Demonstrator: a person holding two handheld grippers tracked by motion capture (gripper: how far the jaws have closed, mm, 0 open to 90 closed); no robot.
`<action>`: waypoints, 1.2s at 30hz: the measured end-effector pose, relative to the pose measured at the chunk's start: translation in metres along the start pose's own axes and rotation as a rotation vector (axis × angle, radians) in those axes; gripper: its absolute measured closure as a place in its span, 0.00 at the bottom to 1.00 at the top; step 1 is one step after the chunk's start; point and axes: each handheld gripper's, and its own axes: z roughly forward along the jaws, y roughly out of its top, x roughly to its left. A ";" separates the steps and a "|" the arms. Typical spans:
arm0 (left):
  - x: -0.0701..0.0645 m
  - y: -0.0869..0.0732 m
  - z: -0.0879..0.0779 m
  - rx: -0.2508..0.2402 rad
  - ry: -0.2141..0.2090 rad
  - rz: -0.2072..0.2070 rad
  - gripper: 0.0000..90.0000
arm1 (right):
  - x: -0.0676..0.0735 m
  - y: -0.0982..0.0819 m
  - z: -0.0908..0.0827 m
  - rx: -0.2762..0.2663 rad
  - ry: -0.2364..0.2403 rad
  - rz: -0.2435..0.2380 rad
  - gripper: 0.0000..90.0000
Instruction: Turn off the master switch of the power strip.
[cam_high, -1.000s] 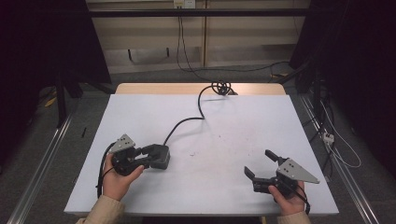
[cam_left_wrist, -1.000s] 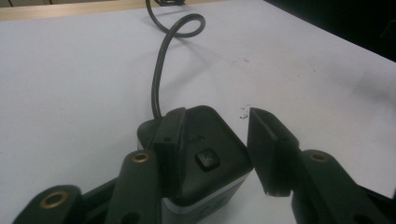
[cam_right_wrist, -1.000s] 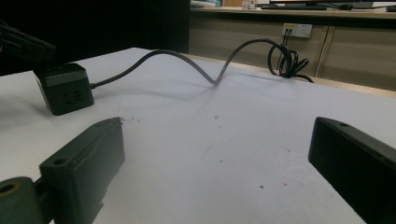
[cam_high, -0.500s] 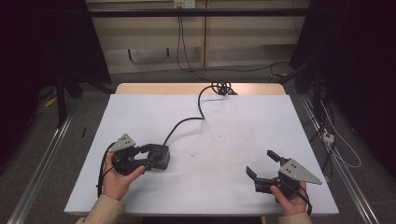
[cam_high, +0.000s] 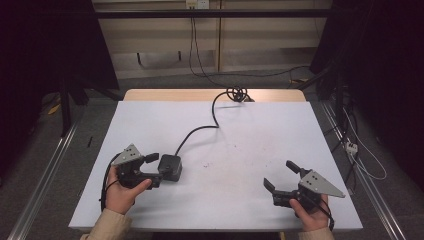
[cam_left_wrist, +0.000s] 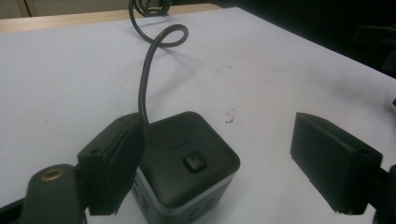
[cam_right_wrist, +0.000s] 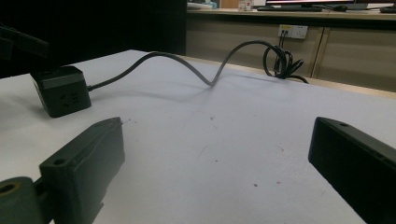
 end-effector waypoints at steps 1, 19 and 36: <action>0.000 -0.001 -0.001 -0.006 -0.004 0.001 0.18 | 0.000 0.000 0.000 0.000 0.000 0.000 0.03; 0.008 -0.013 -0.018 -0.049 -0.028 0.011 0.11 | 0.000 0.000 0.000 -0.001 0.000 0.002 0.03; 0.016 -0.027 -0.028 -0.047 -0.014 0.015 0.10 | 0.001 0.000 0.000 -0.002 0.001 0.000 0.03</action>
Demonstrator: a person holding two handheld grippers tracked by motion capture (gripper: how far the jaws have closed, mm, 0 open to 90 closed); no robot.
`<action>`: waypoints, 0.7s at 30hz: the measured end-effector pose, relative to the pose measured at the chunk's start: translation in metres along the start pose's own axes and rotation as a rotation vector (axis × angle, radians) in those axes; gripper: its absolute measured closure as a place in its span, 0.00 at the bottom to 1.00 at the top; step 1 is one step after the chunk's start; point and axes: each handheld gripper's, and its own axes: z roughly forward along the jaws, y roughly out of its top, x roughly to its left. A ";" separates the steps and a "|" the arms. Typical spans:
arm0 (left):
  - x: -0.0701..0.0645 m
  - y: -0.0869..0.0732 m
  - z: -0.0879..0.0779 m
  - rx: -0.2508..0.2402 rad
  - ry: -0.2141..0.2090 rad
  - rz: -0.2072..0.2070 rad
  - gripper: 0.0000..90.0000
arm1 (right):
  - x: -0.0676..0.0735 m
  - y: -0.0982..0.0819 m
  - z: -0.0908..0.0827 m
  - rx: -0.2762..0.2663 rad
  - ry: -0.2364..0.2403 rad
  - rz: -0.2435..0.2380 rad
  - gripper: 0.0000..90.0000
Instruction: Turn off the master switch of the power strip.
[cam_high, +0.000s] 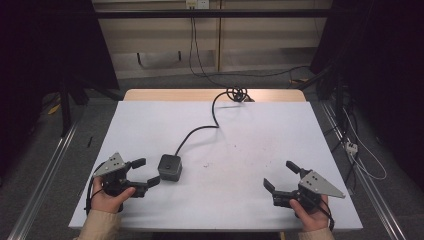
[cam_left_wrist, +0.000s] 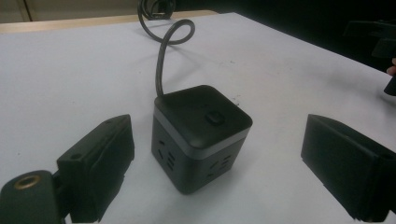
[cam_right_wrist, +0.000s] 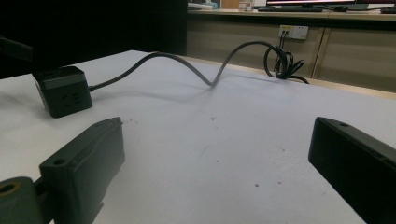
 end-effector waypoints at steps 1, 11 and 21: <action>0.000 -0.001 0.000 0.000 0.000 0.001 0.10 | 0.000 0.000 0.000 0.000 0.000 0.000 0.03; 0.005 -0.006 -0.004 0.009 0.008 -0.003 0.10 | 0.000 0.000 0.000 -0.001 0.000 0.001 0.03; 0.011 -0.010 -0.009 0.017 0.031 -0.005 0.10 | 0.000 0.000 0.000 -0.001 0.000 0.002 0.03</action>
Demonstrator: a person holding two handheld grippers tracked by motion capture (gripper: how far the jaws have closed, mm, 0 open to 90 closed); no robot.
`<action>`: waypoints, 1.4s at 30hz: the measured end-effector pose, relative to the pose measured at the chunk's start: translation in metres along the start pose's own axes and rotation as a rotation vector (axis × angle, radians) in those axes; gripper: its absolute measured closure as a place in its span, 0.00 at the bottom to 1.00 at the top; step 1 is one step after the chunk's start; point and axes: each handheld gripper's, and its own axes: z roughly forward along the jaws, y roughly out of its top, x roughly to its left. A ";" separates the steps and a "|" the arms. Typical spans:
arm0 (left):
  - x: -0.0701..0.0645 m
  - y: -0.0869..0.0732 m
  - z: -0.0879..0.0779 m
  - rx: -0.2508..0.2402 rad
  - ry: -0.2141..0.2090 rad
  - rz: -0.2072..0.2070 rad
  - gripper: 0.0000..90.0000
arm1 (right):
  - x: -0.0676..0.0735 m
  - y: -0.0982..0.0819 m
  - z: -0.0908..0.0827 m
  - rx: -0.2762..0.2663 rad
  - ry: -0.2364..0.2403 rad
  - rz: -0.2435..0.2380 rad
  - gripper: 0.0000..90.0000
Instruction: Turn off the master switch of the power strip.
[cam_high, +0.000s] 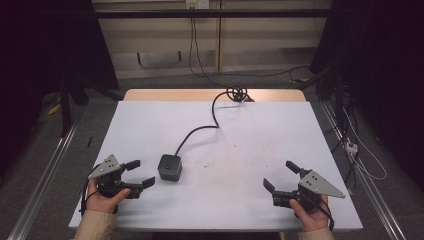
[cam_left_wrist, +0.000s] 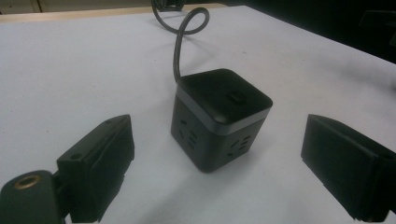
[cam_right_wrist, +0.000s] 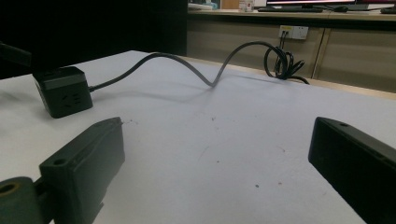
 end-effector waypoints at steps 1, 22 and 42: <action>0.001 -0.001 -0.001 0.001 0.001 0.001 0.10 | 0.000 0.000 0.000 0.000 0.000 0.000 0.03; 0.005 -0.004 -0.003 0.005 0.009 -0.003 0.11 | -0.001 0.000 0.000 0.001 0.002 0.002 0.03; 0.005 -0.003 -0.003 -0.001 0.004 -0.007 0.11 | -0.001 -0.001 0.002 0.011 0.005 -0.003 0.03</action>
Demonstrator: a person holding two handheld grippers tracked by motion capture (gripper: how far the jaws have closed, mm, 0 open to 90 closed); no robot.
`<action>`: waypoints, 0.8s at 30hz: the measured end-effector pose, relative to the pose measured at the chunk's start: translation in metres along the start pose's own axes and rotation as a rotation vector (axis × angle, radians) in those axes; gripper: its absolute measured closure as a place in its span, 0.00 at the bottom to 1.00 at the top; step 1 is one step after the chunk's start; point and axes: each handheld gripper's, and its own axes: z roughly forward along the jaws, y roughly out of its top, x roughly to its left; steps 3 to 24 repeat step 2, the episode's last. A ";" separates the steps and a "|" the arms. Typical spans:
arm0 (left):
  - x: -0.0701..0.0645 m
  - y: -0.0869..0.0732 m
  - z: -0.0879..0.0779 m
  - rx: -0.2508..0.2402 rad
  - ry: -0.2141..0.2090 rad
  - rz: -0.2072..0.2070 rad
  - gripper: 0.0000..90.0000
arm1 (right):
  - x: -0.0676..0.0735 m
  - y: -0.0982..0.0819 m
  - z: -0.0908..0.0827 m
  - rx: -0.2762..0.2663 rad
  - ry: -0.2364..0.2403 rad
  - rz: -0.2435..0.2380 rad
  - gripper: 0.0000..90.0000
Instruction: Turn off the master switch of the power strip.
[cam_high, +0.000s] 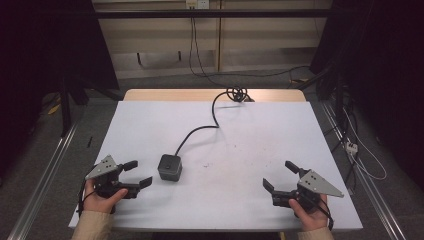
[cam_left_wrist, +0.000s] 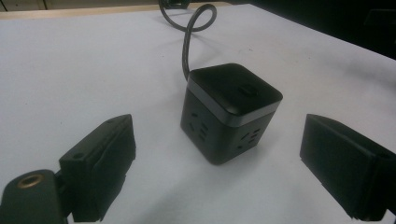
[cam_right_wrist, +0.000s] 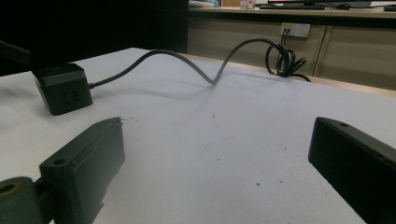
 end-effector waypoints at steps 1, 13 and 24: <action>0.000 0.000 0.001 0.001 0.000 0.000 0.11 | 0.000 0.000 0.000 0.002 0.000 0.000 0.03; 0.000 0.000 0.001 0.001 0.000 0.000 0.11 | 0.000 0.000 0.000 0.002 0.000 0.000 0.03; 0.000 0.000 0.001 0.001 0.000 0.000 0.11 | 0.000 0.000 0.000 0.002 0.000 0.000 0.03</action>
